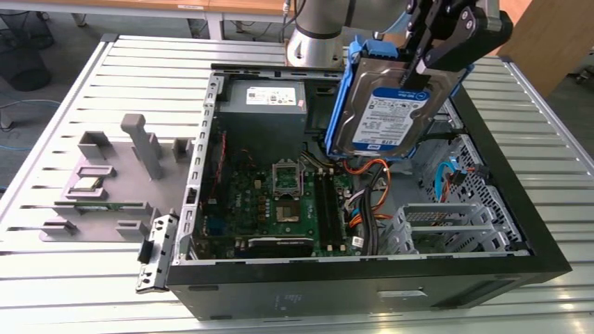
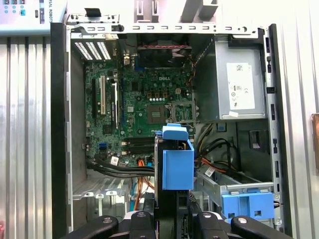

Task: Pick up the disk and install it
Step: 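Pick up the disk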

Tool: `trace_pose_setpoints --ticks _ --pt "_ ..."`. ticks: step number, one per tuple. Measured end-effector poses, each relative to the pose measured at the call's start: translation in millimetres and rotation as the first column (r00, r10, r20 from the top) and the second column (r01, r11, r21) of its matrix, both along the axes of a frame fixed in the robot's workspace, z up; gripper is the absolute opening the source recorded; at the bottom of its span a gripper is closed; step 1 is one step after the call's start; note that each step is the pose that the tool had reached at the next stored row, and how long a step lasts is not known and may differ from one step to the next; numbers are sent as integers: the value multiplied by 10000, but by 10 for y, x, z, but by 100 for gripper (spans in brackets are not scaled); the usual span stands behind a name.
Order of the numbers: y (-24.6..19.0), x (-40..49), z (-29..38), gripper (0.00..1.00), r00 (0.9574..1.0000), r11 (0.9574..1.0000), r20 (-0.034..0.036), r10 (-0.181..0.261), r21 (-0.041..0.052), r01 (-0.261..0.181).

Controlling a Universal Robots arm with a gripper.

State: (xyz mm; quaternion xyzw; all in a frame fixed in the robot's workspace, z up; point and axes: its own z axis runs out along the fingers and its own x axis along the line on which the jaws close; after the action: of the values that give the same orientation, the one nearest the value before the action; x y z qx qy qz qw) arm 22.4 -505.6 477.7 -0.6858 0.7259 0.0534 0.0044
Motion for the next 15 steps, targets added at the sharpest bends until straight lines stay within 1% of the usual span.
trace_pose_setpoints --ticks 9,15 --pt "-26 0 2 35 10000 10000 0 0 -1 0" --pt "-57 0 1 35 10000 10000 0 1 0 -1"
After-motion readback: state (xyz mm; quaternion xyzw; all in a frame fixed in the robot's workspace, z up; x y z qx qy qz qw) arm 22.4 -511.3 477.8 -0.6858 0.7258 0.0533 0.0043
